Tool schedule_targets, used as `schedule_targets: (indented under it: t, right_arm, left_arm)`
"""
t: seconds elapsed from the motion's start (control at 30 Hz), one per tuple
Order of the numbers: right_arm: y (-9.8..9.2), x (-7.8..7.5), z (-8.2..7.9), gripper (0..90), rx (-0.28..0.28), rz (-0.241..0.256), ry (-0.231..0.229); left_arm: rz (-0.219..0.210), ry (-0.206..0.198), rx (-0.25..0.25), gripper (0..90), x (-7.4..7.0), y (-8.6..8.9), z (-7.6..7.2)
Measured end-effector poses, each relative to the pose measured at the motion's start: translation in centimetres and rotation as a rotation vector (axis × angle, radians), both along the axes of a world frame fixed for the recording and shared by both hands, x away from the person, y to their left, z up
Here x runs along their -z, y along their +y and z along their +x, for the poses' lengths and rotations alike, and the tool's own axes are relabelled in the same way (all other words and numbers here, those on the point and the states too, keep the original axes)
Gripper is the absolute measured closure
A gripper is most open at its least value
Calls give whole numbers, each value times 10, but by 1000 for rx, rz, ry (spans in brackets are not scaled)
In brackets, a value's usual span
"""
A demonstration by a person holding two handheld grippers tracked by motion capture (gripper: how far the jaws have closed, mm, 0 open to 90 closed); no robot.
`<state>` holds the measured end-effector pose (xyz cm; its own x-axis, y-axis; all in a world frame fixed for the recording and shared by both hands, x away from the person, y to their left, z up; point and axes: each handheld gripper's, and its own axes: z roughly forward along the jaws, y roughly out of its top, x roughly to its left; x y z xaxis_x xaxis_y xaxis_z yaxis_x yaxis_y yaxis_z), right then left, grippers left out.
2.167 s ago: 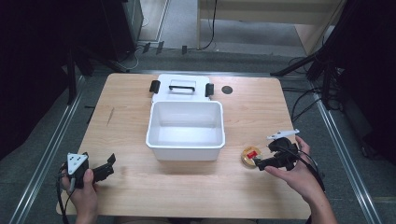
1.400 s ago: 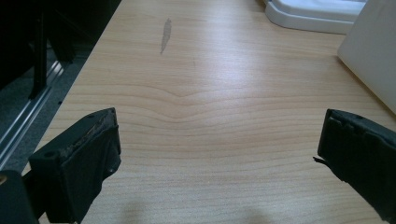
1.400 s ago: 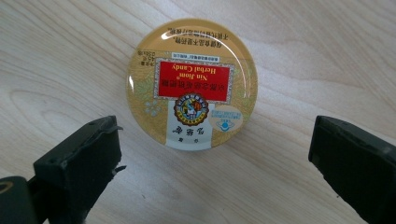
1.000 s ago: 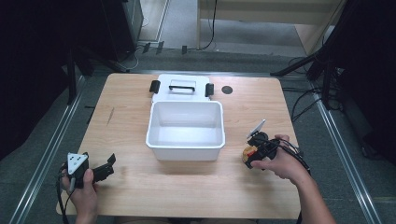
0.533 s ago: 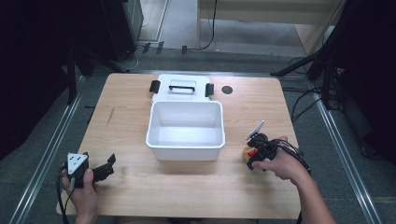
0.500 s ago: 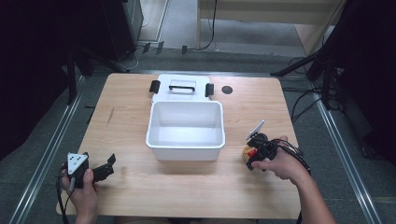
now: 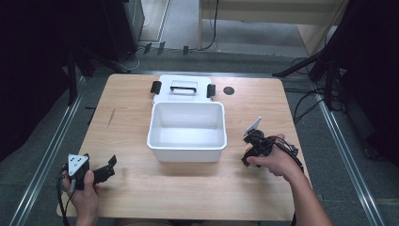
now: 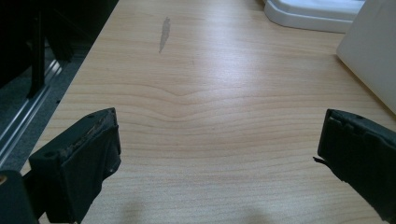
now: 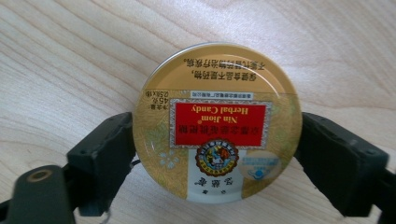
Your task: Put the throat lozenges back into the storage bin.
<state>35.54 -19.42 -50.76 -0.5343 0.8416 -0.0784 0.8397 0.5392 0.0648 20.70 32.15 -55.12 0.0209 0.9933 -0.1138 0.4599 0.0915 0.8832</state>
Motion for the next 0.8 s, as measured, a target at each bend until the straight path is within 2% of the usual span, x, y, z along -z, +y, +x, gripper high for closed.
schedule_targets:
  t: [0.23, 0.57, 0.8]
  right_arm:
    - [0, -5, -1, 205, -21, 22, 4]
    - [0, -34, 1, 206, -36, 57, -52]
    - [5, -58, 8, 206, -46, 70, -78]
  left_arm:
    - [1, -1, 0, 0, 0, 0, 0]
    - [1, -1, -1, 0, 0, 0, 0]
    - [-1, 1, -1, 0, 0, 0, 0]
